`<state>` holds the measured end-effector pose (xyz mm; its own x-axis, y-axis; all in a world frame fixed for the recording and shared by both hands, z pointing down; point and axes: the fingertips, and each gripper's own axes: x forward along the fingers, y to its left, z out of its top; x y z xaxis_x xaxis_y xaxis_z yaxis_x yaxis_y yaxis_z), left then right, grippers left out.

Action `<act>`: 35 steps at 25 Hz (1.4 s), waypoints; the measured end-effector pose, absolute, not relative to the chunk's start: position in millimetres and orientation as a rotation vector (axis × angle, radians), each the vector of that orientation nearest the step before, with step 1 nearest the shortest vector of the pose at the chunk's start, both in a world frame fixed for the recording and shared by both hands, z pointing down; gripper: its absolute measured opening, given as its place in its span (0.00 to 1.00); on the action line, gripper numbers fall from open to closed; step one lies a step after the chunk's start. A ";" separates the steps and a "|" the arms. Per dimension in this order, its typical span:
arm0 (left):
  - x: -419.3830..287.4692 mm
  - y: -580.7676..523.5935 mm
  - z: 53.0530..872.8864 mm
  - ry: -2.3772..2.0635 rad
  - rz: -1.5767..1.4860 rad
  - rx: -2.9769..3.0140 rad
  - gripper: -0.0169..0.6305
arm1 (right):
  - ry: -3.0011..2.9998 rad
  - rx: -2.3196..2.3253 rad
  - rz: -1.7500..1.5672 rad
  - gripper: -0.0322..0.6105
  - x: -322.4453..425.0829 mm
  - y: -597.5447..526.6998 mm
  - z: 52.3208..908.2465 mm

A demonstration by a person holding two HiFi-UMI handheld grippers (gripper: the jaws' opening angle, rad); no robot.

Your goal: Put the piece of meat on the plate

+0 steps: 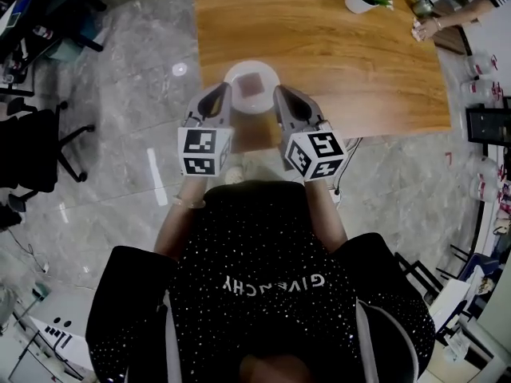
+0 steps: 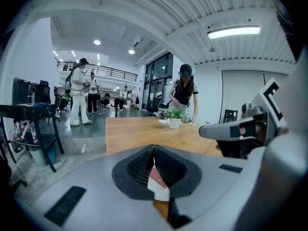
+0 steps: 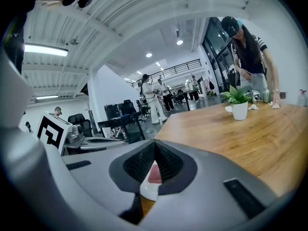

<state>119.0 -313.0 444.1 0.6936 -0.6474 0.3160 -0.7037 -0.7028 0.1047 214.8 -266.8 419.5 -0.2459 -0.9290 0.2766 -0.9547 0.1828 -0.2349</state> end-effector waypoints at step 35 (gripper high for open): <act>119.3 -300.6 440.1 -1.095 0.365 2.684 0.04 | -2.305 1.853 0.497 0.07 210.1 -262.9 420.1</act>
<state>119.3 -300.6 440.1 0.6917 -0.6530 0.3085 -0.7076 -0.6983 0.1084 210.1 -262.9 420.1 -0.2299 -0.9215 0.3130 -0.9686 0.1855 -0.1654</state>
